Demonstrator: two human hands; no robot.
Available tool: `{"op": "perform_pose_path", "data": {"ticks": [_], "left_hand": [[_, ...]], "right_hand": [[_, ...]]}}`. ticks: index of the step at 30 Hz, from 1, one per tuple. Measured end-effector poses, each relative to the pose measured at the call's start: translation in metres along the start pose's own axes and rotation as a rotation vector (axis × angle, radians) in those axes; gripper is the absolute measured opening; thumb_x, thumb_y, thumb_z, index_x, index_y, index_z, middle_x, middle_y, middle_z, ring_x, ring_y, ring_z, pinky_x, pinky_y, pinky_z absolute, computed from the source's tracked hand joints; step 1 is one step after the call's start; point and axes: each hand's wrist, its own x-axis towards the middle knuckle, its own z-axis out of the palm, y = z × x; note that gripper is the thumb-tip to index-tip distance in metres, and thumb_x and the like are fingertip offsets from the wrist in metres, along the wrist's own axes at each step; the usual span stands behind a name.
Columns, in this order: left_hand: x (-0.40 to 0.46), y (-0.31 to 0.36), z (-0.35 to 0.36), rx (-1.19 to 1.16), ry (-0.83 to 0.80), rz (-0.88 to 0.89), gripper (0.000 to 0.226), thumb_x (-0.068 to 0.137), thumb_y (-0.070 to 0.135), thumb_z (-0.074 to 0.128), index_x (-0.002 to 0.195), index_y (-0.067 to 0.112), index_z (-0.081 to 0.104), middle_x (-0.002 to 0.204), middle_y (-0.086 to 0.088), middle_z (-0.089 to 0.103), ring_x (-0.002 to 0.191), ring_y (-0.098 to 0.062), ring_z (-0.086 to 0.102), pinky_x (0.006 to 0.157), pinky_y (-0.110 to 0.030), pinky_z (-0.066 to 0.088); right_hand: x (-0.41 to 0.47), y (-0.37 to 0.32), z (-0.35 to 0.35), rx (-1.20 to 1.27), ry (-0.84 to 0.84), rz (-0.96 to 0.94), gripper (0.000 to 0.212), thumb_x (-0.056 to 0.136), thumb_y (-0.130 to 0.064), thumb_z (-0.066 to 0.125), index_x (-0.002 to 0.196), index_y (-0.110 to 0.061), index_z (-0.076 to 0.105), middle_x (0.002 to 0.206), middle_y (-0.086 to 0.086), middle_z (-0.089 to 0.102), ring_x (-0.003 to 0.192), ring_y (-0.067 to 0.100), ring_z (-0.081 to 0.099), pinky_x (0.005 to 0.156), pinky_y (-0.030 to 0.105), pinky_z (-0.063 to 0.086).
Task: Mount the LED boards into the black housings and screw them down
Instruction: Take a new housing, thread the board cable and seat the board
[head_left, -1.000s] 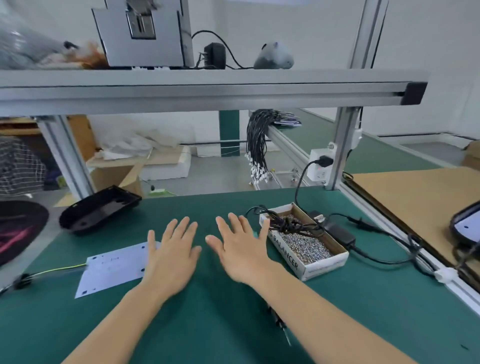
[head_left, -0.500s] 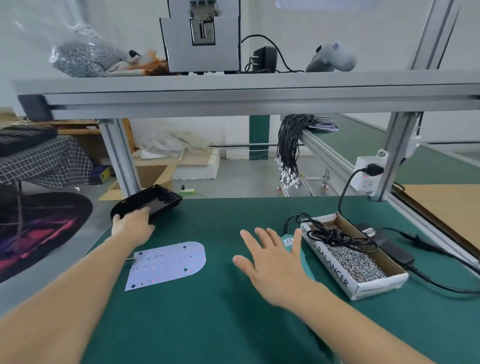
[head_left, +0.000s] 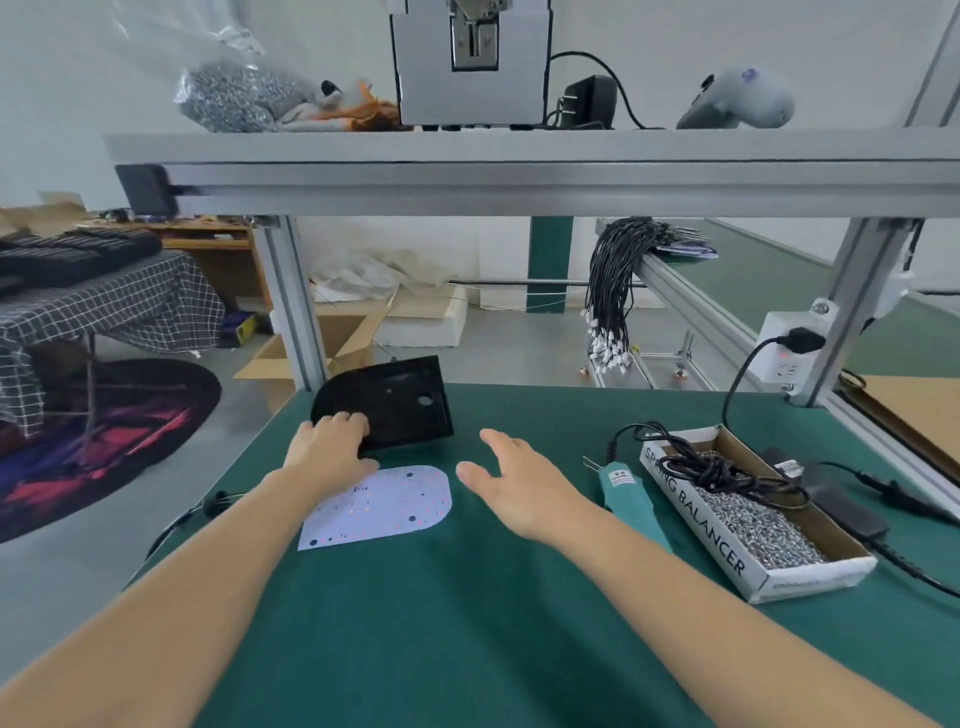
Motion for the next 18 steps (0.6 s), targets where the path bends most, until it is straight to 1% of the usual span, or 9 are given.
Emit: {"op": "perform_pose_path", "data": {"ticks": [3, 6, 9, 11, 12, 14, 15, 16, 18], "left_hand": [[-0.009, 0.014, -0.012, 0.179, 0.091, 0.016, 0.020, 0.097, 0.018, 0.046, 0.113, 0.017, 0.057, 0.112, -0.001, 0.064, 0.100, -0.023, 0.059, 0.085, -0.031, 0.034], [-0.040, 0.052, -0.039, 0.040, 0.199, -0.010, 0.019, 0.096, 0.016, 0.045, 0.103, 0.012, 0.062, 0.107, -0.006, 0.062, 0.097, -0.028, 0.060, 0.079, -0.033, 0.042], [-0.103, 0.100, -0.039, -0.264, 0.288, 0.311, 0.022, 0.092, 0.030, 0.048, 0.102, 0.014, 0.060, 0.102, -0.004, 0.060, 0.094, -0.023, 0.060, 0.079, -0.034, 0.046], [-0.137, 0.098, -0.046, -0.614, 0.247, 0.525, 0.037, 0.089, 0.048, 0.047, 0.108, 0.022, 0.065, 0.101, 0.008, 0.065, 0.092, -0.010, 0.057, 0.083, -0.025, 0.043], [-0.139, 0.081, -0.047, -0.741, 0.291, 0.500, 0.035, 0.088, 0.048, 0.049, 0.109, 0.027, 0.067, 0.105, 0.014, 0.066, 0.097, -0.003, 0.056, 0.088, -0.020, 0.040], [-0.119, 0.025, -0.040, -0.708, 0.405, 0.194, 0.034, 0.088, 0.030, 0.056, 0.122, 0.027, 0.063, 0.123, 0.012, 0.063, 0.118, -0.008, 0.051, 0.103, -0.026, 0.035], [-0.106, -0.011, -0.032, -0.513, 0.357, 0.018, 0.044, 0.087, 0.019, 0.058, 0.131, 0.023, 0.056, 0.134, 0.005, 0.057, 0.127, -0.016, 0.045, 0.107, -0.033, 0.031], [-0.095, -0.043, -0.023, -0.313, 0.205, -0.142, 0.052, 0.087, 0.013, 0.057, 0.137, 0.020, 0.048, 0.141, 0.000, 0.050, 0.132, -0.020, 0.040, 0.108, -0.036, 0.030], [-0.084, -0.083, 0.003, -0.092, -0.058, -0.286, 0.037, 0.092, 0.017, 0.050, 0.129, 0.023, 0.051, 0.137, 0.000, 0.052, 0.125, -0.021, 0.046, 0.103, -0.035, 0.034]], "right_hand": [[0.008, -0.005, 0.005, 0.180, 0.003, 0.079, 0.069, 0.096, -0.049, 0.042, 0.152, -0.020, 0.017, 0.155, 0.002, 0.028, 0.128, 0.018, 0.041, 0.090, 0.028, 0.032], [0.014, -0.010, 0.007, 0.641, 0.044, 0.234, 0.082, 0.090, -0.055, 0.051, 0.153, -0.026, 0.007, 0.148, 0.002, 0.037, 0.123, 0.022, 0.050, 0.098, 0.034, 0.042], [0.020, -0.011, 0.002, 0.918, 0.199, 0.276, 0.060, 0.090, -0.032, 0.061, 0.139, -0.014, 0.030, 0.124, 0.008, 0.056, 0.100, 0.025, 0.062, 0.085, 0.042, 0.055], [0.017, -0.001, -0.007, 0.745, 0.251, 0.293, 0.037, 0.089, -0.008, 0.056, 0.124, -0.007, 0.046, 0.116, 0.018, 0.062, 0.100, 0.030, 0.062, 0.089, 0.043, 0.052], [0.011, 0.007, -0.011, 0.654, 0.194, 0.310, 0.033, 0.087, -0.004, 0.054, 0.120, -0.005, 0.052, 0.115, 0.020, 0.063, 0.102, 0.031, 0.061, 0.094, 0.043, 0.049], [-0.009, 0.020, -0.019, 0.497, 0.021, 0.324, 0.028, 0.086, -0.004, 0.055, 0.113, -0.008, 0.060, 0.112, 0.017, 0.067, 0.105, 0.033, 0.062, 0.099, 0.047, 0.047], [-0.021, 0.024, -0.021, 0.415, -0.054, 0.314, 0.026, 0.085, -0.005, 0.056, 0.110, -0.012, 0.061, 0.107, 0.015, 0.069, 0.103, 0.033, 0.064, 0.097, 0.047, 0.049], [-0.031, 0.027, -0.021, 0.340, -0.105, 0.306, 0.028, 0.084, -0.005, 0.056, 0.110, -0.016, 0.059, 0.105, 0.012, 0.069, 0.100, 0.030, 0.065, 0.095, 0.046, 0.050], [-0.046, 0.034, -0.015, 0.246, -0.147, 0.297, 0.047, 0.083, -0.007, 0.056, 0.125, -0.025, 0.049, 0.107, 0.012, 0.067, 0.094, 0.023, 0.063, 0.094, 0.044, 0.051]]}}
